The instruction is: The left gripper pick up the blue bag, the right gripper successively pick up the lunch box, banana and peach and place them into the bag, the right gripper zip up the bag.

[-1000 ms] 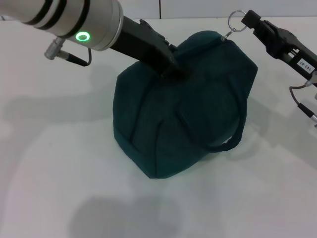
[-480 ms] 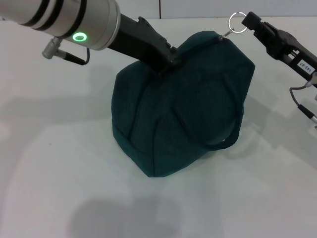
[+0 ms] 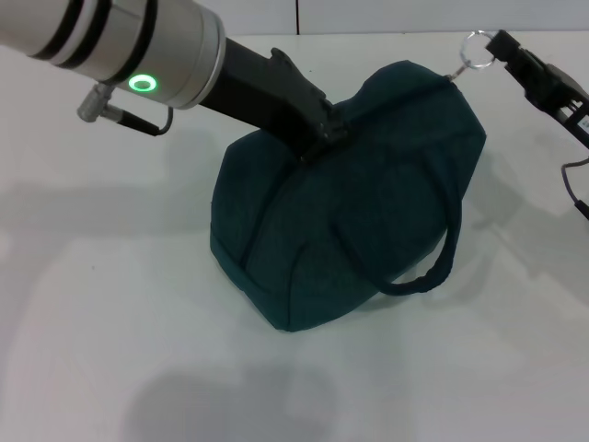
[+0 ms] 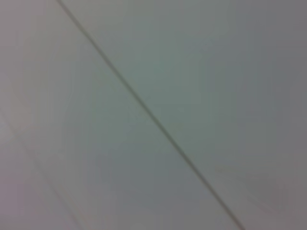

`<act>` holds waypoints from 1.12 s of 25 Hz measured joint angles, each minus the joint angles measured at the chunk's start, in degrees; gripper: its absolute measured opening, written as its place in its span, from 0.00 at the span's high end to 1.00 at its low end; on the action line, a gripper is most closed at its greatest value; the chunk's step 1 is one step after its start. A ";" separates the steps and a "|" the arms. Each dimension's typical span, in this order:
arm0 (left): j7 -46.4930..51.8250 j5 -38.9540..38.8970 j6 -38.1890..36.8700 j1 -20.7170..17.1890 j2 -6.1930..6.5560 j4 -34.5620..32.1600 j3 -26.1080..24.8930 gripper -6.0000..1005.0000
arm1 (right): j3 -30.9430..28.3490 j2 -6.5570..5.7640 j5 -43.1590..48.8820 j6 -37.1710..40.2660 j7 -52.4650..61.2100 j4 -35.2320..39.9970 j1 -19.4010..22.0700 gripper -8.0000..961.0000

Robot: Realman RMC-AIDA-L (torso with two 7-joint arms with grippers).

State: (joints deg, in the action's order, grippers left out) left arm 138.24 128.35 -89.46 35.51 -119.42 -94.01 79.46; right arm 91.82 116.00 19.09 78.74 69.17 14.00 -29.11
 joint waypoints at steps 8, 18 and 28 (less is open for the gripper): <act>-1.64 -2.05 -0.34 -0.54 -0.04 -0.03 -2.52 0.93 | 0.55 -0.23 -0.45 -10.07 -0.01 -1.22 -0.28 0.99; -2.65 -3.44 0.99 -1.42 -0.16 0.45 -3.64 0.93 | 1.24 -0.08 0.33 -13.97 -0.14 -1.26 -1.09 0.99; -3.39 -3.42 6.01 -2.83 -0.20 1.86 -3.78 0.93 | -3.32 -0.31 -0.35 -7.48 -0.46 -1.28 2.56 0.88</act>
State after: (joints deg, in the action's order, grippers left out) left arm 134.86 124.93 -83.45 32.67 -119.61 -92.15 75.68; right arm 88.49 115.69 18.74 71.26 68.71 12.72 -26.55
